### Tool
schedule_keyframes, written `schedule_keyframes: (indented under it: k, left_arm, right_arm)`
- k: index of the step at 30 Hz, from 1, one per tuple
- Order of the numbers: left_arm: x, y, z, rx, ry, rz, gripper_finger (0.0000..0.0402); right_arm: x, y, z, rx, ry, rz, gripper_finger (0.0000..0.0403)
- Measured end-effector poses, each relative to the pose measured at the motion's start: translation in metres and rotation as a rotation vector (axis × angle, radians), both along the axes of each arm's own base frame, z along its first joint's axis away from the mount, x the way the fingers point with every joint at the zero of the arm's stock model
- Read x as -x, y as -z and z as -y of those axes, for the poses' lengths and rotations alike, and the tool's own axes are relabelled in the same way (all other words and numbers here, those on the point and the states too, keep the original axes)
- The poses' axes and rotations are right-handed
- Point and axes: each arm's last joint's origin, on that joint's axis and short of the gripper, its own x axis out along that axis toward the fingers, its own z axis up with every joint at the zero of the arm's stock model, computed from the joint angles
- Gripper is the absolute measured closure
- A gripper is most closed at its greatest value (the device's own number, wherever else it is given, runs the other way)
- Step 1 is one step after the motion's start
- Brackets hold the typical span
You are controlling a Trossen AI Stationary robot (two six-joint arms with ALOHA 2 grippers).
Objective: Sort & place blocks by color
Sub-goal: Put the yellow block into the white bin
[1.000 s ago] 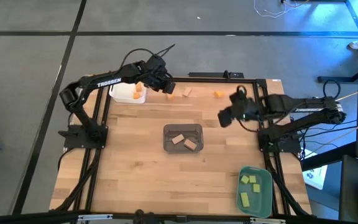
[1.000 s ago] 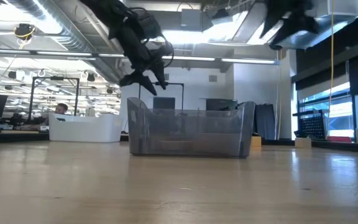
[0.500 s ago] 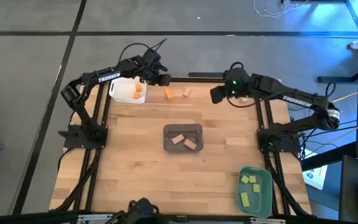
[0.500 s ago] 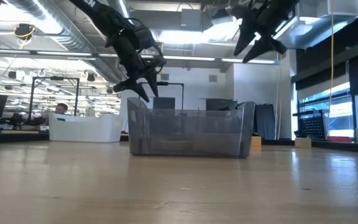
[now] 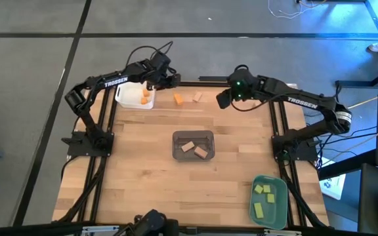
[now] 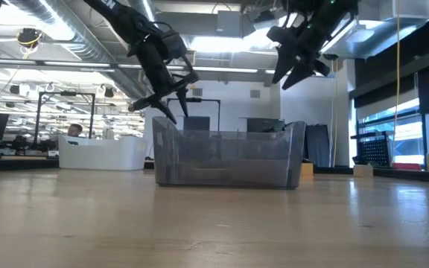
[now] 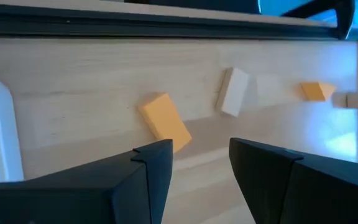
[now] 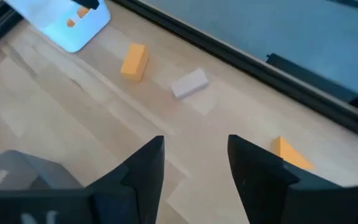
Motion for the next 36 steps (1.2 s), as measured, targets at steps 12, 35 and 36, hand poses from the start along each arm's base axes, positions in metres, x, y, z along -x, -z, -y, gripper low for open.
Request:
schedule_keyframes:
  k: [12, 35, 36]
  left_arm:
    - [-0.015, -0.047, -0.001, -0.212, 0.025, -0.008, 0.025]
    - [-0.057, -0.042, 0.011, 0.036, 0.154, -0.275, 0.025]
    - [-0.059, -0.043, 0.012, 0.036, 0.142, -0.259, 0.025]
  right_arm:
    - [-0.001, 0.001, 0.0, -0.018, 0.023, 0.01, 0.0227]
    - [-0.001, 0.001, 0.0, -0.015, 0.022, 0.014, 0.0227]
    - [-0.001, 0.001, 0.0, -0.015, 0.022, 0.015, 0.0227]
